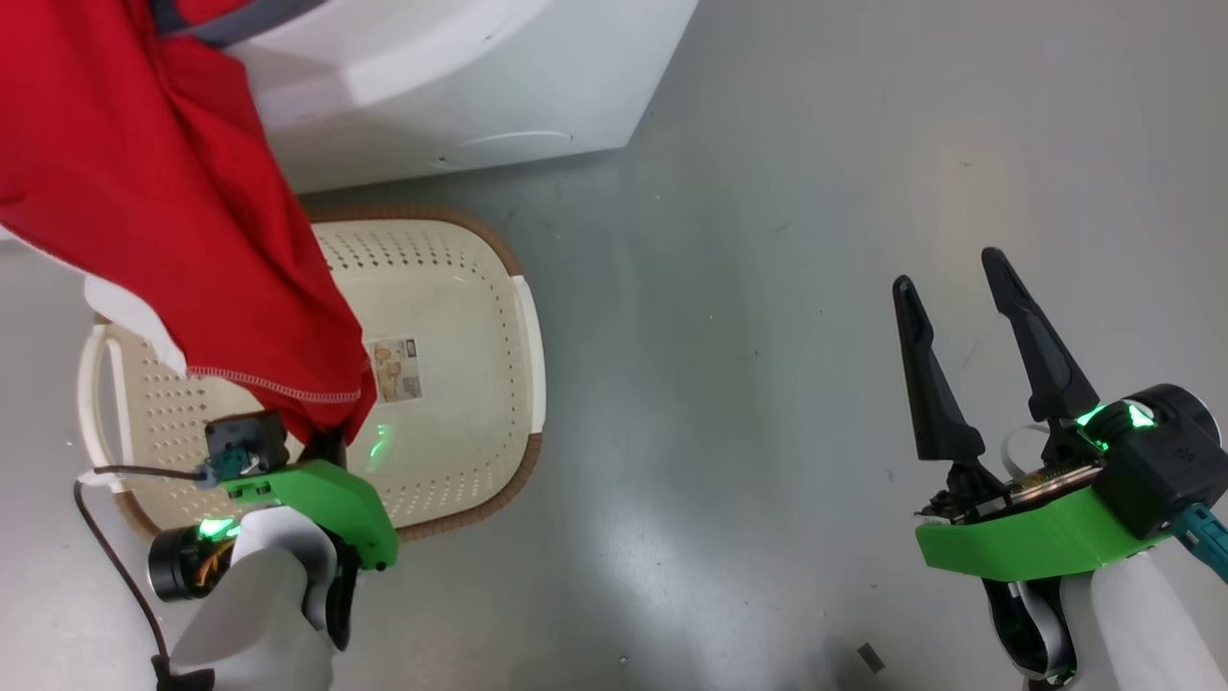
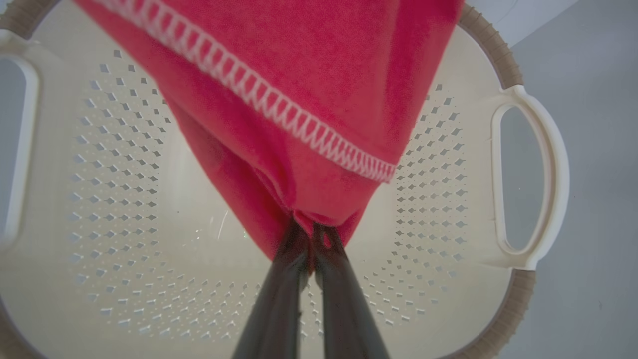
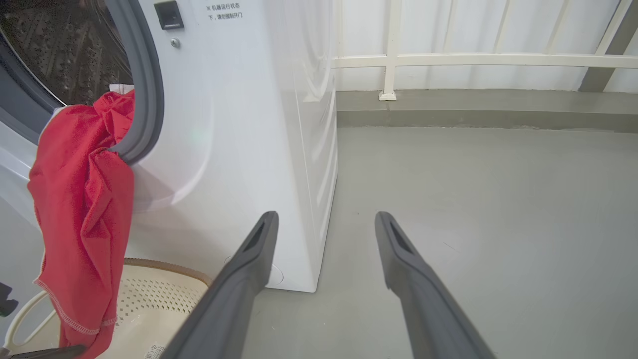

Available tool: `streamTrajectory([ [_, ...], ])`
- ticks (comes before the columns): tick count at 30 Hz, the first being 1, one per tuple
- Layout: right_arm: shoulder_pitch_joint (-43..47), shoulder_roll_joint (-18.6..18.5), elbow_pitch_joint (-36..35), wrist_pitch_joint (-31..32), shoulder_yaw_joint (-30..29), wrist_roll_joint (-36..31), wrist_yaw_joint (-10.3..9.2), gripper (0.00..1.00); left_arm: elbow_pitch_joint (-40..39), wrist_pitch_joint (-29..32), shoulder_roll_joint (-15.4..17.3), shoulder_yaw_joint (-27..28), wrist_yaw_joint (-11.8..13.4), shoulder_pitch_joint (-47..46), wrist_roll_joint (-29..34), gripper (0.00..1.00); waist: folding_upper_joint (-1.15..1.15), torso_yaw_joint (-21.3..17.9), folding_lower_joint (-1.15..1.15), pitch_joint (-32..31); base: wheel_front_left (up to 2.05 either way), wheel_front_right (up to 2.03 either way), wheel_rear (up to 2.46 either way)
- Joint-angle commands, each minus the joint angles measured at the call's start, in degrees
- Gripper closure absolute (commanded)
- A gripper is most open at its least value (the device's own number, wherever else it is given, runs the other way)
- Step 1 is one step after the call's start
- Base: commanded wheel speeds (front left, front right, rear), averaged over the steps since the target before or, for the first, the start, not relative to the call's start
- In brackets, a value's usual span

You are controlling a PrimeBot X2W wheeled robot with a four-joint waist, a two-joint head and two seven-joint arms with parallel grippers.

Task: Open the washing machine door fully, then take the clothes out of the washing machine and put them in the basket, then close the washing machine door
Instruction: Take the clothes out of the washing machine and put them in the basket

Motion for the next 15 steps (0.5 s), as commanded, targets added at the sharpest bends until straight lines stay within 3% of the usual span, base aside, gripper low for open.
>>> streamTrajectory([
  [1,-0.34,-0.41,-1.35,-0.36,1.52,0.78,0.36,0.00,0.18,-0.67,1.10,1.36,-0.20,0.84,-0.77,1.00,0.00,-0.42,0.00,0.91,0.00,0.00,0.00],
  [13,-0.48,-0.41,-1.07,-0.36,1.18,0.70,0.36,0.00,0.15,-0.68,1.09,1.93,-0.02,0.52,-0.47,1.00,0.00,-0.41,0.00,1.28,0.00,0.00,0.00],
  [14,-0.44,-0.41,-1.06,-0.36,1.18,0.70,0.36,0.00,0.31,-0.68,1.07,2.05,-0.10,0.56,-0.60,0.97,0.00,-0.35,0.00,1.24,0.00,0.00,0.00],
  [15,-0.40,-0.41,-1.04,-0.36,1.17,0.70,0.36,0.00,0.50,-0.68,1.05,2.09,-0.23,0.59,-0.70,0.87,0.00,-0.28,0.00,1.20,0.00,0.00,0.00],
])
